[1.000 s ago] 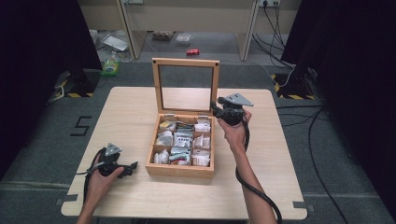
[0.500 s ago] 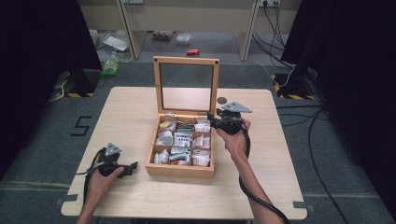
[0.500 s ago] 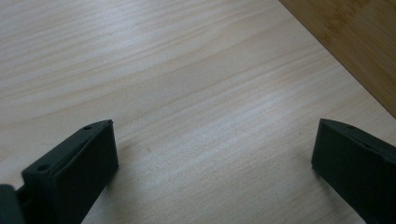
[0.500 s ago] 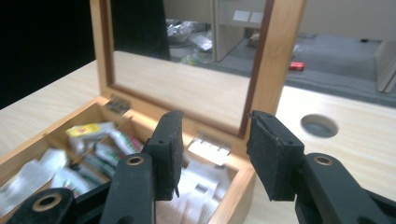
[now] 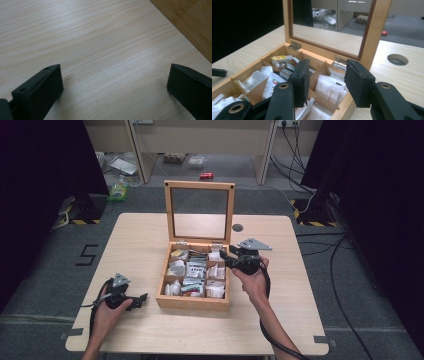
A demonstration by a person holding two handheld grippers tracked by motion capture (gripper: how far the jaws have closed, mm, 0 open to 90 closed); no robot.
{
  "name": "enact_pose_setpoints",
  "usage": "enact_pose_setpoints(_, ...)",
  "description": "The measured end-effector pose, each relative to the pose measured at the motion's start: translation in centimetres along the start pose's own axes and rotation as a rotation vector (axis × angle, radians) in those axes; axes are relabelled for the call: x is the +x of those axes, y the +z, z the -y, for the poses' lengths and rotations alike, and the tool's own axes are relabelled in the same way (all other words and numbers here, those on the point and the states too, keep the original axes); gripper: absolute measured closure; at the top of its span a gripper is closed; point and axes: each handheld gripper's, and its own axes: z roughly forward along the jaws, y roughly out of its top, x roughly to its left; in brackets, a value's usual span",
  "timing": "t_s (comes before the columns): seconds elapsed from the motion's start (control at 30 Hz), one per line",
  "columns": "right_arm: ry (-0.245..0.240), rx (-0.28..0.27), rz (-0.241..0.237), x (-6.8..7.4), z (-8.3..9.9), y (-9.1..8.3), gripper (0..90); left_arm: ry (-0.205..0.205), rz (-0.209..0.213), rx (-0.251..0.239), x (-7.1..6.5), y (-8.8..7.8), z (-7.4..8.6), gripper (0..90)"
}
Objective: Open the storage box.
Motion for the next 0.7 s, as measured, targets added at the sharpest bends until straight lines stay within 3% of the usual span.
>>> enact_pose_setpoints(0.13,0.001,0.013,-0.023,0.5,0.7,-0.2,53.9,0.000,0.000,0.000,0.0,0.0,0.0,0.0)
enact_pose_setpoints(0.23,0.005,-0.006,-0.048,0.7,1.7,-0.6,53.8,0.000,0.000,0.000,0.0,0.0,0.0,0.0)
enact_pose_setpoints(0.33,-0.017,0.038,-0.057,0.6,2.5,-0.8,53.3,0.000,0.000,0.000,0.0,0.0,0.0,0.0)
enact_pose_setpoints(0.47,-0.003,0.026,-0.069,0.5,2.0,-1.4,52.9,0.000,0.001,0.000,0.0,0.0,0.0,0.0)
enact_pose_setpoints(0.7,0.000,0.061,-0.074,0.8,2.2,-1.4,51.6,0.000,0.000,0.000,0.0,0.0,0.0,0.0)
